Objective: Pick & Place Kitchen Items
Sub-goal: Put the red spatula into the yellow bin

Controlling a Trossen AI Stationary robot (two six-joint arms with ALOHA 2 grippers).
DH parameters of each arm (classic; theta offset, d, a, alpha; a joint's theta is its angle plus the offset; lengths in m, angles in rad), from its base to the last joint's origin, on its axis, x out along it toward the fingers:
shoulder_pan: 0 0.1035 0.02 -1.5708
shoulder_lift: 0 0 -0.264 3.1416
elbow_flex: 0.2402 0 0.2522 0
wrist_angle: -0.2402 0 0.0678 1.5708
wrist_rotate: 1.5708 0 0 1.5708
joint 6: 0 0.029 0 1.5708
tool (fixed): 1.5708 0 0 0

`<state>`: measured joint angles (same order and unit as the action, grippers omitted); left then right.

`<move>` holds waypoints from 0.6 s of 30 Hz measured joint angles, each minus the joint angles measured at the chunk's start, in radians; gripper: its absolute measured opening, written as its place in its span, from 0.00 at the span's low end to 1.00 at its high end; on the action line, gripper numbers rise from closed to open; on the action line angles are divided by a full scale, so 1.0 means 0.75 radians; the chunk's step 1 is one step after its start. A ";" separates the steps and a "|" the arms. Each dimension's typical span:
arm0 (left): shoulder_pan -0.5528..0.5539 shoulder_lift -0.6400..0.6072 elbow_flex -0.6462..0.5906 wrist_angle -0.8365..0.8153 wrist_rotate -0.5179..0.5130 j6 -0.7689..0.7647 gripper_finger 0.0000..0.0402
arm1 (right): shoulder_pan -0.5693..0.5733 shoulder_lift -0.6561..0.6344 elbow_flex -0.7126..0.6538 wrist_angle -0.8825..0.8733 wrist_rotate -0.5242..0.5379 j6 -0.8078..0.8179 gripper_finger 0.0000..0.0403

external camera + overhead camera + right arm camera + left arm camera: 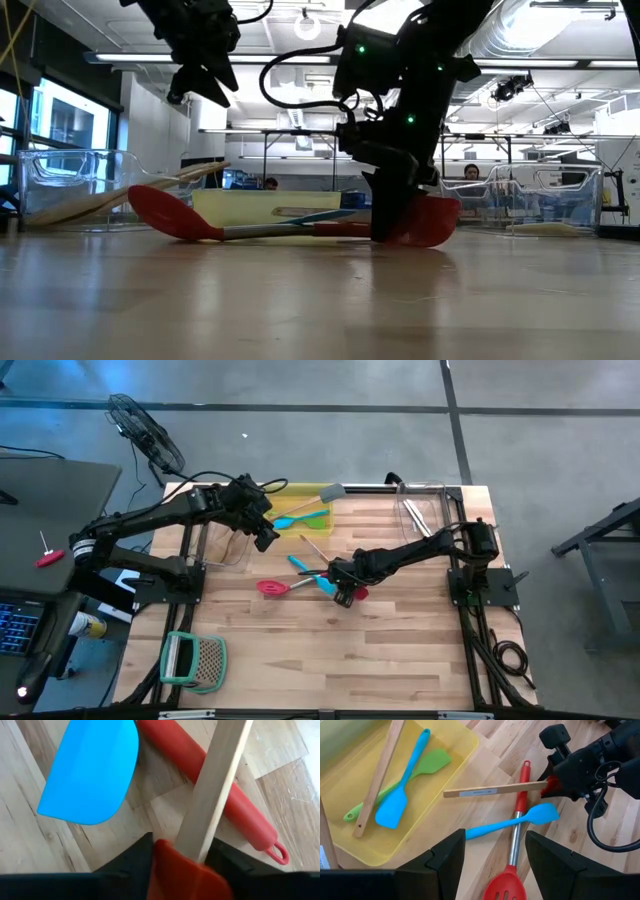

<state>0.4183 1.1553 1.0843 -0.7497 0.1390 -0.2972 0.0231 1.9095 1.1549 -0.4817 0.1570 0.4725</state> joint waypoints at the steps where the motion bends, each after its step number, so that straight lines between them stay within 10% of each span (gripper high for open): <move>1: 0.000 0.000 0.000 0.000 0.000 0.000 0.51 | 0.000 0.000 0.000 0.001 0.000 0.004 0.31; 6: 0.000 0.000 0.000 0.000 0.000 0.000 0.51 | 0.001 -0.001 0.000 0.035 0.011 -0.005 0.07; 18: 0.000 0.000 0.000 -0.003 -0.001 0.000 0.51 | 0.001 -0.014 -0.001 0.025 0.071 -0.006 0.07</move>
<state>0.4183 1.1553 1.0843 -0.7517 0.1387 -0.2970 0.0235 1.8987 1.1545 -0.4630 0.2099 0.4679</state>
